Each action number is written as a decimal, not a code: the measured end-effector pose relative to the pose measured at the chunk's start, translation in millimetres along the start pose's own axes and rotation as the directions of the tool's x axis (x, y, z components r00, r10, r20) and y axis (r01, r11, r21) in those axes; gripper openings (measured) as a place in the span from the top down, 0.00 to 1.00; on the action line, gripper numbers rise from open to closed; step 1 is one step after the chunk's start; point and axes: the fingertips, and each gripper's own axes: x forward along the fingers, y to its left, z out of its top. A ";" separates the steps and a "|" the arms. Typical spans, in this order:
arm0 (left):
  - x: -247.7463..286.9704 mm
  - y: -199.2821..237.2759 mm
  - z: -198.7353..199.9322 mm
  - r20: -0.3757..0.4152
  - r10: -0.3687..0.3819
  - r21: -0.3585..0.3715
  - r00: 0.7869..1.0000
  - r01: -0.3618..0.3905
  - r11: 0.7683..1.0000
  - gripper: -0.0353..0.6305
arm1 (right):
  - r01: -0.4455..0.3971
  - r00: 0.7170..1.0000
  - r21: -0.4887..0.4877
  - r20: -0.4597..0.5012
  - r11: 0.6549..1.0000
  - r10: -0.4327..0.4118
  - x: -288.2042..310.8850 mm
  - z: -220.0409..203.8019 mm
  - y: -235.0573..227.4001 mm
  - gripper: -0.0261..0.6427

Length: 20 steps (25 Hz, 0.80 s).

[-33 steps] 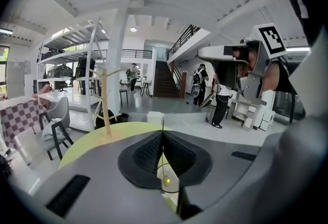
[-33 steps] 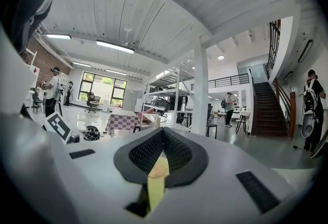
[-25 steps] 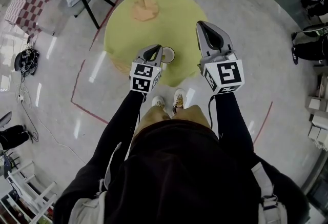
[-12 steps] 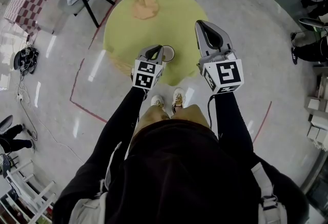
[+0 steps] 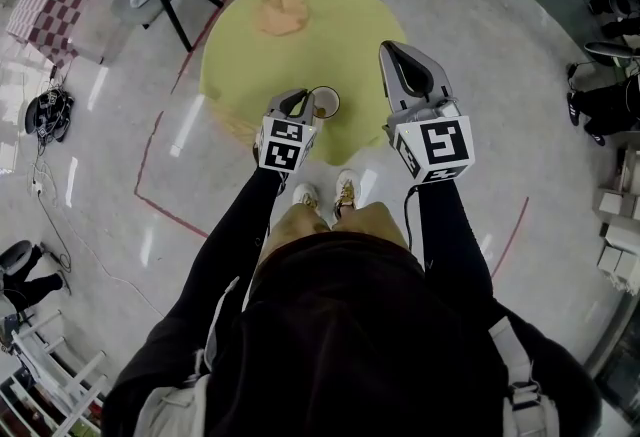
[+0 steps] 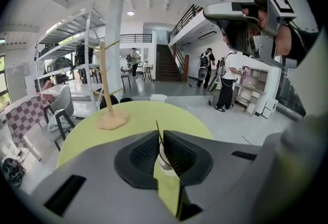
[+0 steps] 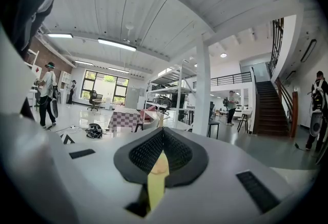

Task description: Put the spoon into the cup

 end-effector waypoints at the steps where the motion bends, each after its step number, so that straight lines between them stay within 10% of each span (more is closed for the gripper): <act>1: -0.4 2.0 -2.9 -0.015 0.008 0.003 1.000 -0.008 1.000 0.92 | 0.000 1.000 0.000 0.000 1.000 0.000 -0.3 0.0 0.4 0.92; 8: 1.4 -0.3 -25.7 -0.095 -0.001 0.010 0.995 0.002 1.000 0.72 | 0.001 1.000 0.002 0.002 1.000 -0.001 -1.9 -0.2 0.9 0.92; 20: 1.5 3.1 -30.6 -0.097 -0.001 -0.006 0.995 0.001 1.000 0.70 | 0.003 1.000 0.007 -0.001 1.000 -0.003 0.5 -2.0 3.1 0.92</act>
